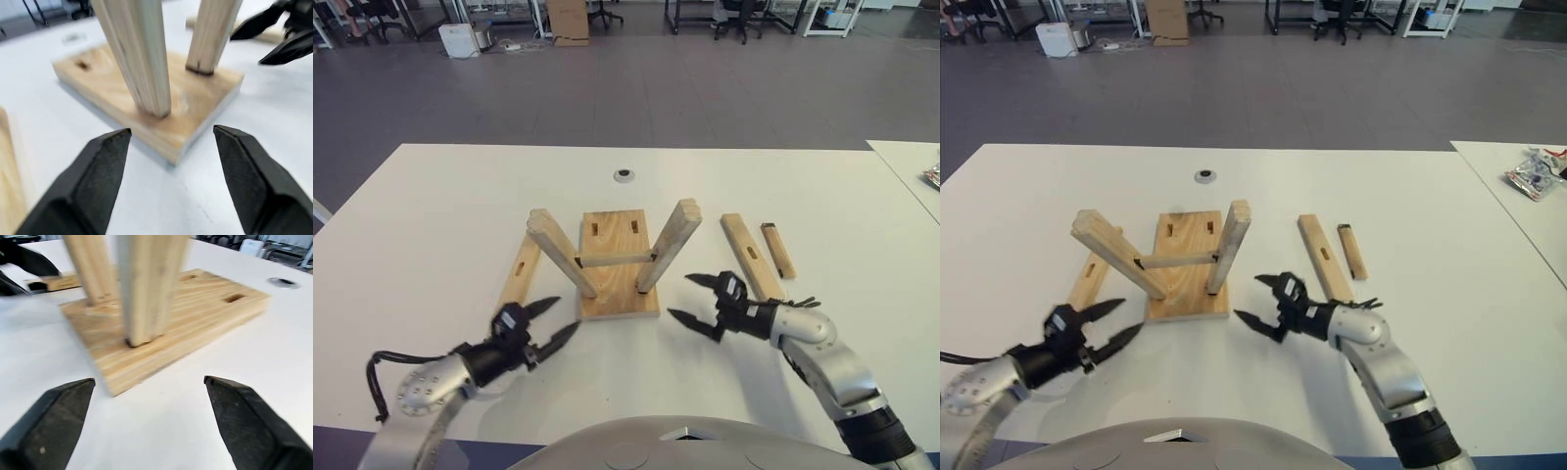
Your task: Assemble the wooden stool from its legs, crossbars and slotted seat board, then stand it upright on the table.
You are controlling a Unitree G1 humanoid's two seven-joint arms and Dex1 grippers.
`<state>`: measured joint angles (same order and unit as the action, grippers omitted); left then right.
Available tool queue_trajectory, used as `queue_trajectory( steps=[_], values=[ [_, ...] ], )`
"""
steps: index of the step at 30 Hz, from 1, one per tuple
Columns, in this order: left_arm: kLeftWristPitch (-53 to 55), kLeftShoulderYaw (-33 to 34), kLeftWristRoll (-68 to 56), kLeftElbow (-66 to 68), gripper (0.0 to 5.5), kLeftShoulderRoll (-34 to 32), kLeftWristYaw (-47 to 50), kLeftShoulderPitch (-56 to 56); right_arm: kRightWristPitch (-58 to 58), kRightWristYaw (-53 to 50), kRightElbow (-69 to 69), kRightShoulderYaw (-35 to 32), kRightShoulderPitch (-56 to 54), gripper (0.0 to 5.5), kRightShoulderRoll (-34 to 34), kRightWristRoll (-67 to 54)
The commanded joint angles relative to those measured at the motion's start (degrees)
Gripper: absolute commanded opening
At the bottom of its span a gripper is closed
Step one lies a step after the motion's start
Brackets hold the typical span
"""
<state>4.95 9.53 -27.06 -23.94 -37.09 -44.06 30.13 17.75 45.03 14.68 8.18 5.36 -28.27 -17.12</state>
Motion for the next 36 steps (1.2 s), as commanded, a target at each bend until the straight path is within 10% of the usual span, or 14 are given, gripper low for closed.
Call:
queue_trajectory(
  steps=[1, 5, 11, 17, 23, 31, 36],
  values=[
    [7.2, 13.7, -13.2, -2.3, 3.14, -6.4, -5.1, -1.1, 2.9, 0.0, -6.4, -9.8, -9.9, 4.17, -0.8, -6.9],
    [10.1, 19.3, -22.0, -2.9, 3.14, -7.5, 6.8, -23.2, 12.3, -8.9, -3.7, -19.5, -28.1, 4.17, 5.0, -24.1],
    [17.1, 10.5, -20.3, -4.3, 3.14, -0.5, 32.4, -53.4, 14.4, -29.1, 2.1, -22.3, -47.0, 4.17, 20.3, -42.6],
    [31.8, 3.4, -34.2, -20.3, 3.14, 2.6, 39.7, -31.9, 24.7, -34.2, 13.3, -10.7, -31.4, 4.17, 17.7, -46.2],
    [31.0, -11.7, -22.1, -9.7, 3.14, 5.2, 36.5, -12.4, 29.3, -36.6, 13.7, -1.9, -18.1, 4.17, 13.1, -37.4],
    [28.7, -7.5, -26.4, -11.8, 3.14, 5.4, 39.1, -25.9, 26.9, -35.8, 11.0, -5.1, -24.3, 4.17, 14.4, -36.6],
    [21.2, 6.1, -45.2, -20.4, 3.14, 2.7, 37.3, -34.1, 28.9, -35.7, 9.8, -14.5, -31.3, 4.17, 12.6, -50.1]
  ],
)
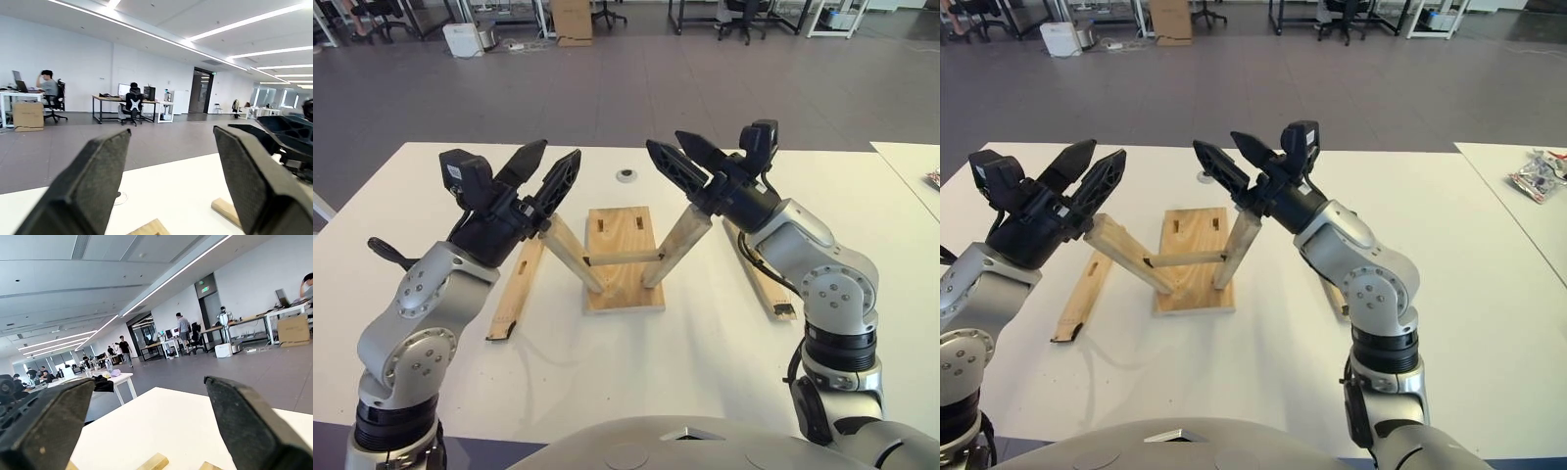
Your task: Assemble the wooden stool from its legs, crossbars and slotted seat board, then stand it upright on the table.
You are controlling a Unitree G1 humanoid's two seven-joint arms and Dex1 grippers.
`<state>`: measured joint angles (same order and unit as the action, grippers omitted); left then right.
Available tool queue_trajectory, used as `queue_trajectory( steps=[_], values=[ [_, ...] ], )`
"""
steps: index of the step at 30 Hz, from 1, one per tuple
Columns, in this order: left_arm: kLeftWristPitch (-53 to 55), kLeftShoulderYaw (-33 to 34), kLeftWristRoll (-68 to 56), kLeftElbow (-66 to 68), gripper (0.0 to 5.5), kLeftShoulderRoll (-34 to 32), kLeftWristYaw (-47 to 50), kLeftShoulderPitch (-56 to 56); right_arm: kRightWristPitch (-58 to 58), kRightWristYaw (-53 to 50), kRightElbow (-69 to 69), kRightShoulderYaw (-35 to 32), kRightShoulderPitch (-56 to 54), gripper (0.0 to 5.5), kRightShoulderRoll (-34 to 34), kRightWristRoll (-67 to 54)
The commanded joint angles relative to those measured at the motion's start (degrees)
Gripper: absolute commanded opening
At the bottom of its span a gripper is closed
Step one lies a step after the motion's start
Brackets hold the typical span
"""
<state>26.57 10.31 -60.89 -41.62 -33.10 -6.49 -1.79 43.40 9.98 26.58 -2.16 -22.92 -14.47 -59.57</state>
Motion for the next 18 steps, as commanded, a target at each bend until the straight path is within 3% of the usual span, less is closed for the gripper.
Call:
queue_trajectory(
  steps=[1, 3, 9, 13, 18],
  values=[
    [-1.6, 7.7, -16.0, -2.7, 3.14, -1.1, -0.1, -4.1, 3.4, -1.7, -2.7, -6.6, -4.4, 4.17, -1.4, -12.4],
    [-2.9, 10.3, -20.1, -1.8, 3.14, -1.0, 1.1, -6.1, 4.0, -2.9, -2.6, -9.1, -5.1, 4.17, -2.4, -18.7],
    [-3.8, 16.4, -15.1, 2.2, 3.14, 0.2, 1.1, 3.9, 11.4, 0.1, 7.2, -10.7, 12.5, 4.17, -15.4, -30.6],
    [-4.5, 16.6, -13.3, 3.1, 3.14, 1.7, 0.4, 4.6, 10.5, 0.8, 7.2, -8.9, 13.6, 4.17, -17.8, -28.9],
    [-4.5, 16.1, -12.3, 3.8, 3.14, 2.3, -0.2, 4.0, 9.8, 0.9, 5.9, -3.8, 12.9, 4.17, -19.4, -17.4]
  ],
)
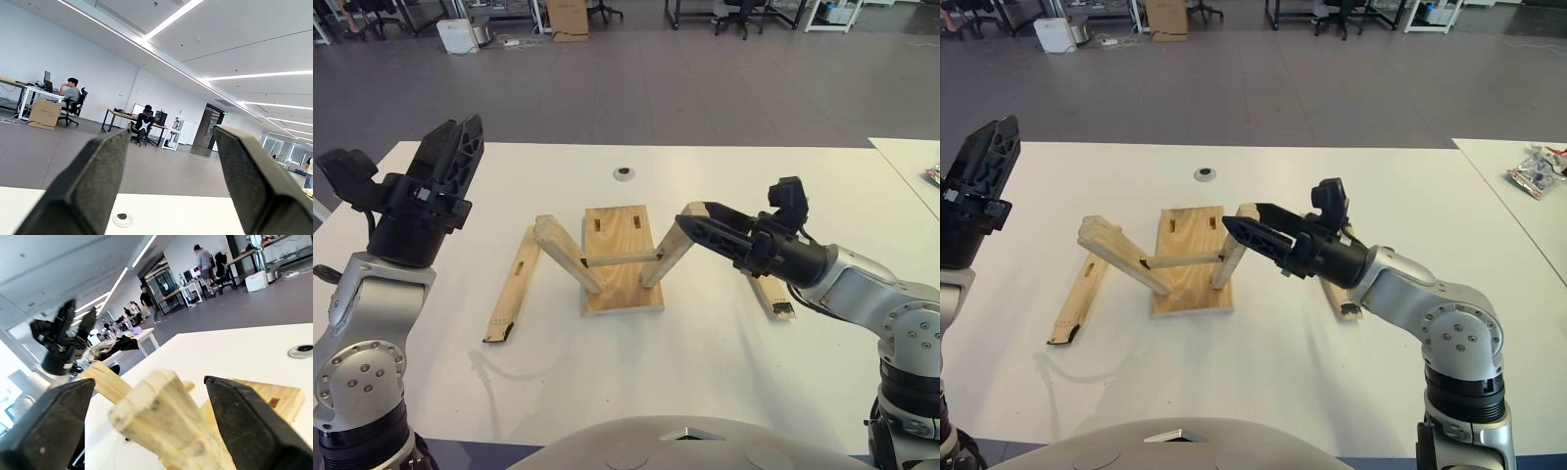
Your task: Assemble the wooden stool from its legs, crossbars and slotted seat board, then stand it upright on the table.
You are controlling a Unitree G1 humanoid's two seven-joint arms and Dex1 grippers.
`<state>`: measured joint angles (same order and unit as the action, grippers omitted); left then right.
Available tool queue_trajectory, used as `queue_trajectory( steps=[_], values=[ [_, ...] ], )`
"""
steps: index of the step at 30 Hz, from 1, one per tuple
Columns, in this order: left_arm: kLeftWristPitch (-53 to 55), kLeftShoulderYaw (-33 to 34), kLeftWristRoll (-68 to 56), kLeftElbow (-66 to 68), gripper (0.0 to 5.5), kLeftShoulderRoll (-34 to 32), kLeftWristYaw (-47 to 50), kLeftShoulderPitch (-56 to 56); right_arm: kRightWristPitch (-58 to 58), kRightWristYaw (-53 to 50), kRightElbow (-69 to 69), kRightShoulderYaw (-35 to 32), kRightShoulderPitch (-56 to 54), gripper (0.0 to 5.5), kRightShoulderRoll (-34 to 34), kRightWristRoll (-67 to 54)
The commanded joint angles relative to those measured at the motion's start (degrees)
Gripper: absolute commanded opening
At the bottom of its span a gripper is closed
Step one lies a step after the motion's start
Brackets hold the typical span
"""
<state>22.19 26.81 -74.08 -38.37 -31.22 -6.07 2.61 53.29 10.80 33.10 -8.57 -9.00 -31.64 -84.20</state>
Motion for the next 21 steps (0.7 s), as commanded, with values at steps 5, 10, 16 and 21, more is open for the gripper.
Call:
queue_trajectory(
  steps=[5, 10, 16, 21],
  values=[
    [0.1, -0.8, 2.0, 0.9, 3.14, 0.7, -1.0, -0.5, -1.9, 2.2, -4.5, 2.6, -2.6, 3.26, -2.4, 14.6],
    [0.1, -1.4, 3.8, 1.6, 3.14, 1.5, -1.9, 0.2, -6.1, 6.8, -10.8, 1.7, -7.7, 2.22, 1.4, 18.4],
    [0.2, -1.8, 5.1, 3.0, 3.14, 1.9, -3.2, -0.8, -7.0, 16.2, -15.9, 5.7, -8.1, 1.30, 1.2, 25.0],
    [0.5, -1.5, 5.2, 3.7, 3.14, 1.6, -3.8, -1.1, -11.3, 38.2, -31.4, 8.9, -14.7, 1.06, -5.9, 33.4]
  ],
)
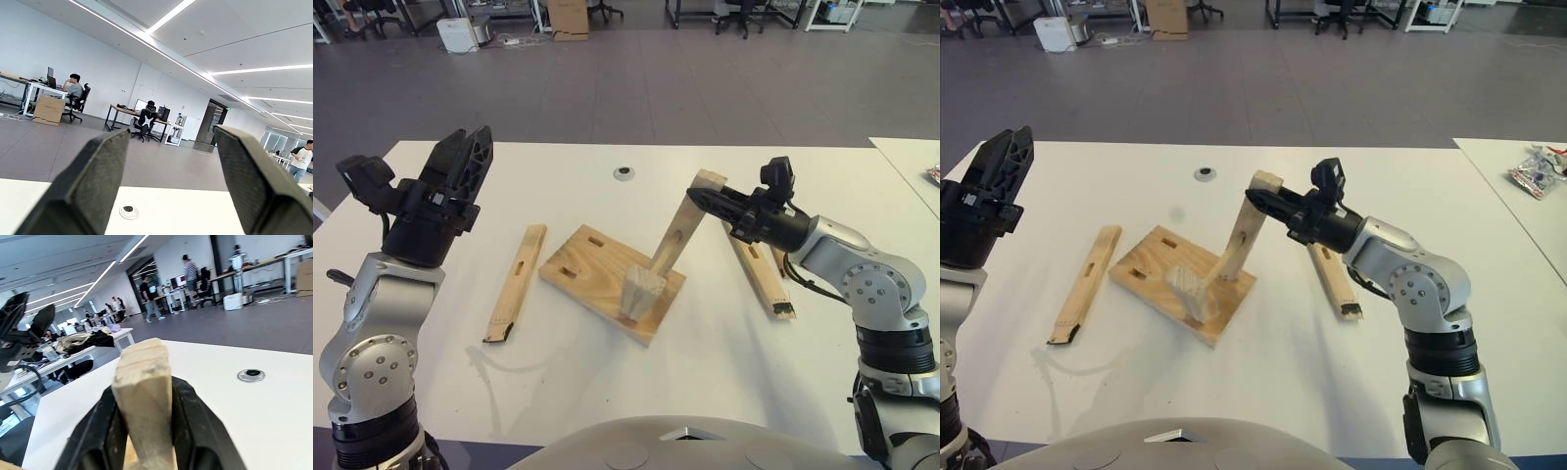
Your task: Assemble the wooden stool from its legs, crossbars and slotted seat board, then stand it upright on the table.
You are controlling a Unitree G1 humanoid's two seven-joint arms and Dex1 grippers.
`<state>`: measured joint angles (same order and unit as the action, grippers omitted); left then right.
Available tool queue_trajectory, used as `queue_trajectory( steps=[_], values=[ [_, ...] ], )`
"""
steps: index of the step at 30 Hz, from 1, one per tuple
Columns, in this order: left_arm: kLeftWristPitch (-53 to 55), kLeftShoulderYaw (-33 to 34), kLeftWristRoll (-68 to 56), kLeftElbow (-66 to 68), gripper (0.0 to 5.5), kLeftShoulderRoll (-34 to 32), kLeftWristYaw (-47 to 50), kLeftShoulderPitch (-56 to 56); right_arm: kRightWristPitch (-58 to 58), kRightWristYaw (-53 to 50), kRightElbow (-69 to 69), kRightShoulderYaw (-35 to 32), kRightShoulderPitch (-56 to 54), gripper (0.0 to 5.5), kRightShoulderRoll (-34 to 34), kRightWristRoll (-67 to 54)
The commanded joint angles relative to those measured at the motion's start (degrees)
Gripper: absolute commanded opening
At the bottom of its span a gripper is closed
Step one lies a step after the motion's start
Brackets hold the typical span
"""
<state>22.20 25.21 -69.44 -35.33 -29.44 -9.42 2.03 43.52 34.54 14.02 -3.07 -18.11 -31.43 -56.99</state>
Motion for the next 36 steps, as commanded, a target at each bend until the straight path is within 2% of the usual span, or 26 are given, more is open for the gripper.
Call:
queue_trajectory(
  steps=[1, 3, 5, 9, 10, 13, 16, 19, 22, 25, 28, 33, 36],
  values=[
    [0.6, 0.0, 0.5, 0.7, 3.14, -0.1, -0.5, -0.6, -1.9, 24.3, -17.0, 5.5, -11.1, 1.03, -8.3, 7.5],
    [0.8, -0.6, 0.5, 0.8, 3.14, 0.2, -0.5, -0.7, -1.3, 38.7, -23.4, 9.9, -20.7, 1.01, -9.7, 9.3],
    [0.9, -1.7, 0.6, 0.8, 3.14, 0.7, -0.3, -1.4, -5.5, 44.8, -28.7, 14.2, -26.2, 1.01, -7.4, 15.3],
    [1.1, -2.6, 0.6, 0.5, 3.14, 1.8, 0.7, -1.1, -13.1, 43.8, -35.1, 17.0, -27.1, 1.01, -4.3, 25.5],
    [1.1, -2.7, 0.9, 0.6, 3.14, 1.9, 0.7, -0.6, -15.3, 43.1, -35.8, 16.8, -26.6, 1.39, -3.7, 26.8],
    [1.4, -2.6, 2.8, 1.8, 3.14, 1.6, 0.0, 1.1, -20.9, 41.6, -39.2, 14.8, -27.0, 2.01, -2.0, 29.9],
    [1.7, -3.2, 10.8, 4.5, 3.14, -1.8, -4.6, 5.4, -25.8, 37.1, -43.2, 9.7, -29.3, 2.60, 0.1, 30.7],
    [-0.1, -6.1, 24.5, 9.4, 3.14, -7.3, -10.1, 10.3, -22.3, 38.2, -42.7, 5.8, -28.8, 2.63, -0.9, 28.2],
    [-6.6, -10.0, 38.6, 15.9, 3.14, -10.4, -15.0, 15.4, -20.0, 44.9, -40.1, 6.6, -22.1, 2.63, -6.9, 29.6],
    [-12.0, -14.6, 49.0, 18.9, 3.14, -11.5, -18.1, 17.8, -20.6, 47.5, -39.0, 8.7, -17.8, 2.63, -9.2, 32.4],
    [-15.6, -19.5, 56.9, 20.9, 3.14, -12.4, -20.7, 17.6, -29.9, 43.6, -41.2, 11.3, -15.5, 2.63, -8.2, 40.0],
    [-20.2, -26.5, 69.6, 23.7, 3.14, -15.9, -23.5, 15.0, -52.1, 29.4, -43.3, 17.1, -11.1, 2.63, -2.7, 55.1],
    [-22.2, -29.6, 74.1, 24.2, 3.14, -16.3, -24.7, 14.7, -58.2, 22.0, -44.6, 20.2, -8.4, 2.63, 0.8, 61.4]
  ],
)
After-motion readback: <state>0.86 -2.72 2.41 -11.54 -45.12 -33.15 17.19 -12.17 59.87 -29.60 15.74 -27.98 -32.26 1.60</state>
